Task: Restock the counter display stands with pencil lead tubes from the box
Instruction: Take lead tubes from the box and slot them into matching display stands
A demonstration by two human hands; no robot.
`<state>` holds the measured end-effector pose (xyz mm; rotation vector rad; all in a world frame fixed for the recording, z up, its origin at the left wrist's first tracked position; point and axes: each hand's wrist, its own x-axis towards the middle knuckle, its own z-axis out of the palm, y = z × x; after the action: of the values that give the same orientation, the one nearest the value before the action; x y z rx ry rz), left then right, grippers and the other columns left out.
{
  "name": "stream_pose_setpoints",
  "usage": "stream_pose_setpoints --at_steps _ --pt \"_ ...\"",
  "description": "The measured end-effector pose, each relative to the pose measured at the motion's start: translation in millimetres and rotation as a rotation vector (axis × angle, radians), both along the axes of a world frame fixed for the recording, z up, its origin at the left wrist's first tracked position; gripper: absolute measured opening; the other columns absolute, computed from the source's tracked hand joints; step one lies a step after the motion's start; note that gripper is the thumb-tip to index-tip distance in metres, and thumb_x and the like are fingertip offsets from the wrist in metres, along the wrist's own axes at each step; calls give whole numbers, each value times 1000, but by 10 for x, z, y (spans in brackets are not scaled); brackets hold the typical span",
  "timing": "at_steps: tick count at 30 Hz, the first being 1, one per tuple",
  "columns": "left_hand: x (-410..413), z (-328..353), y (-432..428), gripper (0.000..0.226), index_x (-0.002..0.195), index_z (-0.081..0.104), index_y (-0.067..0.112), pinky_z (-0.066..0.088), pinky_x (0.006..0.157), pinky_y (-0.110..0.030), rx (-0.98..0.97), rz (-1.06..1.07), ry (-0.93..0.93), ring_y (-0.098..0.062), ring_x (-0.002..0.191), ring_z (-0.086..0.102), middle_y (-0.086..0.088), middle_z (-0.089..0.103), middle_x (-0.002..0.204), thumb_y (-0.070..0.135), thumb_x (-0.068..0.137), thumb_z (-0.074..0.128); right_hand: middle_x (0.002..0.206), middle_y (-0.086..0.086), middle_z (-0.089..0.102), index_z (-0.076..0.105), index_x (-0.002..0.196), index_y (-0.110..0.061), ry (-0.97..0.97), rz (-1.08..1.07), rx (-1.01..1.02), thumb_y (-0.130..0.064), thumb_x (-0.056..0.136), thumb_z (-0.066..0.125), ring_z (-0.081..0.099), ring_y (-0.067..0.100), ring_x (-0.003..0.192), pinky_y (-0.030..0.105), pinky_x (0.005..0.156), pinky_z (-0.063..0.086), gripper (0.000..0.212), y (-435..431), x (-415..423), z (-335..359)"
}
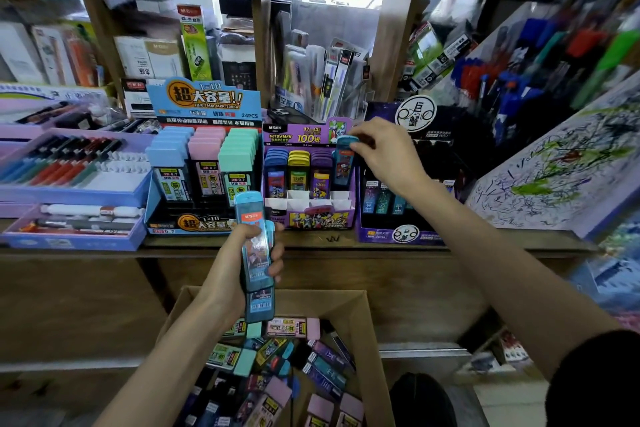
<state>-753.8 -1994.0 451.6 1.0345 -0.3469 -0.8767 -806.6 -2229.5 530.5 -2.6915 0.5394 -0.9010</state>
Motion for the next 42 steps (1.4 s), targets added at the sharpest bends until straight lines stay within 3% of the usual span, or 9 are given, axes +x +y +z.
stream_pose_setpoints --at_steps 7,13,17,22,28,31,36,39,42 --pt "-53 -12 11 24 109 53 5 45 45 -23 10 38 -159 -12 46 49 -4 66 74 22 92 48 95 6 63 55 97 -12 95 -39 -226 -17 87 62 51 25 92 29 66 33 13 -2 113 -170" --pt "-45 -21 45 30 105 58 13 49 48 -21 45 81 -257 -11 55 60 -6 73 84 30 81 59 103 10 59 60 104 -7 197 -42 -381 -17 89 58 46 28 102 35 85 35 18 -29 94 -236" --pt "-46 -36 50 28 97 57 13 48 46 -21 86 88 -233 -12 49 58 -8 72 78 35 80 59 109 11 56 63 104 -6 114 -27 -400 -15 91 54 45 29 105 36 90 34 18 84 60 -167" --pt "-40 -50 40 28 99 56 12 48 46 -22 111 73 -249 -12 49 57 -8 71 74 35 84 57 102 6 58 64 99 -9 -9 151 -115 -16 91 56 46 21 103 31 89 36 14 542 -4 -95" --pt "-64 -29 34 34 102 57 13 47 46 -21 129 27 -309 -13 48 58 -5 69 69 38 79 58 98 1 62 60 106 -13 193 403 760 -21 90 61 58 8 86 20 71 46 19 924 -88 -241" --pt "-73 -40 32 38 107 57 12 47 46 -21 134 9 -336 -13 49 59 -5 69 69 38 79 57 90 4 65 61 94 -17 168 409 835 -17 88 63 59 5 77 14 65 45 6 971 -113 -325" --pt "-92 -41 16 44 105 60 11 47 45 -20 132 27 -249 -15 47 57 -7 68 67 48 90 40 89 6 65 64 92 -12 106 349 832 -15 86 65 60 7 74 22 66 49 6 888 -173 -293" --pt "-56 -32 37 39 103 56 4 42 43 -21 92 43 -162 -14 43 48 -8 66 67 31 100 28 83 -1 67 62 85 -17 -65 276 860 -10 85 65 61 0 63 15 56 48 7 650 -234 -61" --pt "-23 -2 37 34 97 54 4 38 43 -22 95 53 -145 -13 42 41 -10 61 67 22 98 25 85 2 67 60 84 -20 -174 187 714 -11 85 65 62 6 69 18 60 48 10 363 -298 192"
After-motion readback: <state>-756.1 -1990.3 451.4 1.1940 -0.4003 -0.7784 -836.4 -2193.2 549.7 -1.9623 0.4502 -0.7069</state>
